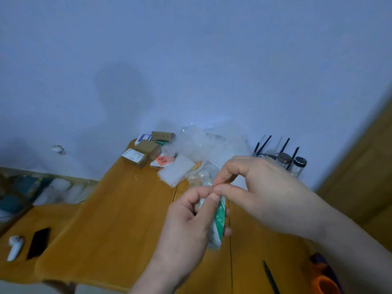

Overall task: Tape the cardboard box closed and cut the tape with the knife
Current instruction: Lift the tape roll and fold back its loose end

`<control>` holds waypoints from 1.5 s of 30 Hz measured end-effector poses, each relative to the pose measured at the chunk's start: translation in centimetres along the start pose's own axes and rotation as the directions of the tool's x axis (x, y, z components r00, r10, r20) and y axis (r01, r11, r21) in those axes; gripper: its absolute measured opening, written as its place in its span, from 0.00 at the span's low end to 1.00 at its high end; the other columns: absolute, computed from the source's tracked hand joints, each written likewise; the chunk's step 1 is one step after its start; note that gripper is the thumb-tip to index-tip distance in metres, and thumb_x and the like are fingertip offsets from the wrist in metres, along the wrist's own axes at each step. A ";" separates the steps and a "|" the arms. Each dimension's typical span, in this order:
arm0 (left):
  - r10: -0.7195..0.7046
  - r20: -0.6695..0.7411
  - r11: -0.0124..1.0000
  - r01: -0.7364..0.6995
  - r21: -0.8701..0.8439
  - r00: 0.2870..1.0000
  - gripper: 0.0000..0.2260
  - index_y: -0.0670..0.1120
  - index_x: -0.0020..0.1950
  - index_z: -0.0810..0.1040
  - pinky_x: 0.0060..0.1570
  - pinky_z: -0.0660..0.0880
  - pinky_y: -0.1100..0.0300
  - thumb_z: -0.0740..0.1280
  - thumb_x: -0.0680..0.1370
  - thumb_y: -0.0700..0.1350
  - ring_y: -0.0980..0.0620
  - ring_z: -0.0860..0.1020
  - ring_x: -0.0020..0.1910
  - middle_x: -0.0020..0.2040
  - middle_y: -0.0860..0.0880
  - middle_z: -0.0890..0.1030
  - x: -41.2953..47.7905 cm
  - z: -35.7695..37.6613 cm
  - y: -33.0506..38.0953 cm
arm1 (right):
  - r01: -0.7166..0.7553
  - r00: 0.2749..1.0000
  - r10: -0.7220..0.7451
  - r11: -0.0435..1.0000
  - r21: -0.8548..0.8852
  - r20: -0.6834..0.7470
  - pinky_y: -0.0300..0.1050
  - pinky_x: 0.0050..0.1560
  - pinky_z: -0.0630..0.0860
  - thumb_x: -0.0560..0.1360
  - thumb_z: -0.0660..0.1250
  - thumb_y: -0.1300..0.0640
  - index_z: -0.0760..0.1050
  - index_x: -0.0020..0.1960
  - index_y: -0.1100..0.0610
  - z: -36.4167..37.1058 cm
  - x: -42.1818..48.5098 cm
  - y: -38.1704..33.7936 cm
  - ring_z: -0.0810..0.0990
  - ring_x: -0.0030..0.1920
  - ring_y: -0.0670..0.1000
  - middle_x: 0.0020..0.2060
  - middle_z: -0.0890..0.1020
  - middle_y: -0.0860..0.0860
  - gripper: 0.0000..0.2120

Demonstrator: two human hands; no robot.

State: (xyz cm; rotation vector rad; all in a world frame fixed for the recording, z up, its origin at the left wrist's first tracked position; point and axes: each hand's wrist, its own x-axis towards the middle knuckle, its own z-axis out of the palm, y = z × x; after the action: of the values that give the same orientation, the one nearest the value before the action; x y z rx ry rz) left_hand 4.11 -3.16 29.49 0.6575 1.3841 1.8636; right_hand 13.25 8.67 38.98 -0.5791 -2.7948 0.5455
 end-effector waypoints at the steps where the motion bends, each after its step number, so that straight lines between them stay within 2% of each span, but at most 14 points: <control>1: 0.021 0.001 1.000 -0.021 0.007 1.000 0.07 0.43 0.47 0.83 0.35 0.82 0.54 0.67 0.81 0.43 0.48 0.82 0.32 0.37 0.41 0.85 -0.2 0.4 1.0 | 0.013 1.000 -0.013 1.000 -0.011 -0.008 0.37 0.46 0.74 0.77 0.70 0.46 0.81 0.46 0.45 -1.0 -0.3 -0.7 0.80 0.45 0.36 0.44 0.83 0.40 0.04; 3: 0.064 -0.001 0.998 -0.064 0.011 0.998 0.05 0.42 0.49 0.83 0.34 0.82 0.54 0.68 0.80 0.41 0.49 0.82 0.31 0.36 0.42 0.85 -0.6 1.1 2.9 | 0.038 0.999 -0.039 0.999 -0.036 -0.038 0.39 0.46 0.74 0.77 0.69 0.48 0.81 0.45 0.46 -2.8 -0.7 -1.9 0.81 0.42 0.37 0.42 0.84 0.42 0.04; 5: 0.067 0.018 0.998 -0.067 -0.014 0.998 0.04 0.41 0.51 0.82 0.33 0.81 0.54 0.70 0.79 0.40 0.46 0.82 0.30 0.37 0.41 0.85 -0.8 1.7 4.5 | 0.054 0.996 -0.058 0.997 -0.062 -0.069 0.42 0.50 0.76 0.78 0.69 0.48 0.81 0.45 0.46 -4.1 -0.6 -2.8 0.82 0.44 0.41 0.41 0.84 0.43 0.05; 7: 0.052 0.058 0.998 -0.050 -0.036 0.997 0.08 0.39 0.56 0.81 0.36 0.80 0.54 0.71 0.78 0.39 0.43 0.81 0.32 0.40 0.38 0.85 -1.0 2.1 5.8 | 0.052 0.994 -0.059 0.995 -0.084 -0.089 0.45 0.51 0.77 0.78 0.68 0.49 0.81 0.46 0.47 -5.3 -0.5 -3.4 0.81 0.46 0.43 0.43 0.83 0.42 0.05; 11: 0.028 0.097 0.998 -0.023 -0.053 0.995 0.12 0.37 0.60 0.79 0.41 0.80 0.50 0.71 0.78 0.38 0.42 0.81 0.36 0.43 0.37 0.85 -1.0 2.8 8.0 | 0.065 0.992 -0.079 0.990 -0.128 -0.100 0.42 0.43 0.75 0.78 0.67 0.50 0.82 0.47 0.48 -7.3 -0.2 -4.0 0.79 0.45 0.44 0.43 0.83 0.42 0.06; 14: 0.009 0.110 0.999 -0.003 -0.053 0.994 0.14 0.37 0.62 0.79 0.43 0.81 0.50 0.71 0.78 0.38 0.42 0.82 0.35 0.43 0.37 0.85 -0.7 3.0 9.1 | 0.080 0.990 -0.095 0.987 -0.136 -0.105 0.47 0.45 0.77 0.78 0.67 0.51 0.81 0.46 0.48 -8.1 0.1 -4.2 0.79 0.43 0.45 0.41 0.83 0.43 0.05; 18: -0.017 0.117 0.999 0.022 -0.044 0.993 0.15 0.42 0.65 0.80 0.45 0.81 0.49 0.72 0.78 0.39 0.43 0.82 0.36 0.43 0.38 0.84 0.0 3.2 9.5 | 0.088 0.989 -0.103 0.986 -0.143 -0.104 0.49 0.46 0.79 0.78 0.66 0.52 0.82 0.47 0.49 -8.8 0.1 -4.1 0.79 0.43 0.46 0.41 0.82 0.43 0.06; 26: -0.014 0.055 1.000 0.014 0.014 0.998 0.12 0.42 0.61 0.81 0.46 0.84 0.46 0.73 0.78 0.39 0.42 0.85 0.40 0.45 0.33 0.85 0.5 3.6 8.2 | 0.090 0.991 -0.100 0.990 -0.107 -0.094 0.48 0.46 0.79 0.79 0.66 0.54 0.81 0.46 0.50 -8.9 -0.2 -3.4 0.80 0.43 0.45 0.41 0.83 0.44 0.06; 30: -0.003 0.101 0.998 -0.004 0.063 0.995 0.10 0.44 0.59 0.82 0.40 0.84 0.52 0.71 0.79 0.42 0.42 0.84 0.37 0.49 0.31 0.85 0.2 3.7 8.1 | 0.074 0.993 -0.078 0.996 -0.052 -0.092 0.46 0.46 0.79 0.78 0.67 0.53 0.81 0.44 0.49 -8.8 -0.5 -2.7 0.81 0.43 0.44 0.40 0.84 0.43 0.06; 34: 0.032 0.126 0.994 -0.044 0.098 0.992 0.08 0.42 0.54 0.85 0.45 0.82 0.45 0.70 0.80 0.44 0.41 0.83 0.36 0.48 0.35 0.86 -0.1 3.8 7.2 | 0.031 0.999 -0.030 0.999 0.008 -0.032 0.40 0.45 0.79 0.77 0.70 0.50 0.84 0.45 0.50 -9.6 -0.5 -2.1 0.82 0.42 0.42 0.39 0.85 0.42 0.05; 36: 0.043 0.102 0.992 -0.054 0.112 0.994 0.08 0.42 0.53 0.85 0.48 0.82 0.42 0.70 0.80 0.44 0.42 0.84 0.36 0.47 0.37 0.87 -0.1 3.9 6.8 | 0.020 1.000 -0.020 1.000 0.021 0.006 0.42 0.45 0.80 0.76 0.71 0.50 0.84 0.44 0.50 -9.8 -0.6 -2.0 0.82 0.42 0.42 0.39 0.85 0.42 0.06; 38: 0.042 0.090 0.993 -0.051 0.103 0.995 0.07 0.42 0.53 0.86 0.46 0.84 0.45 0.70 0.79 0.43 0.44 0.84 0.36 0.46 0.38 0.87 -0.1 4.0 6.5 | 0.014 0.999 -0.015 1.000 0.006 0.042 0.45 0.45 0.81 0.76 0.71 0.48 0.84 0.43 0.49 -9.8 -0.8 -2.1 0.82 0.41 0.42 0.38 0.86 0.43 0.06; 42: 0.065 0.072 0.987 -0.075 0.140 0.995 0.08 0.38 0.52 0.85 0.36 0.82 0.60 0.69 0.80 0.41 0.47 0.84 0.36 0.47 0.35 0.85 0.1 3.9 6.4 | -0.016 0.996 0.019 0.999 -0.039 0.085 0.46 0.39 0.78 0.75 0.71 0.44 0.84 0.41 0.48 -9.6 -0.8 -2.3 0.80 0.35 0.42 0.32 0.84 0.38 0.10; 45: 0.144 0.076 0.948 -0.159 0.276 0.987 0.08 0.46 0.52 0.87 0.46 0.83 0.55 0.69 0.80 0.46 0.49 0.86 0.45 0.46 0.45 0.88 0.5 3.4 5.8 | -0.045 0.996 0.052 0.995 -0.086 0.075 0.44 0.37 0.72 0.75 0.70 0.42 0.83 0.41 0.48 -9.3 -0.7 -2.5 0.76 0.33 0.42 0.27 0.79 0.29 0.11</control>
State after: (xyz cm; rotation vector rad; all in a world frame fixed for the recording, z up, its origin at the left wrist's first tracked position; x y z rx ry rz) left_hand 5.01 -1.76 36.00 0.9755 1.6176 1.7642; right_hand 15.83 9.17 48.27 -0.6583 -2.8956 0.4704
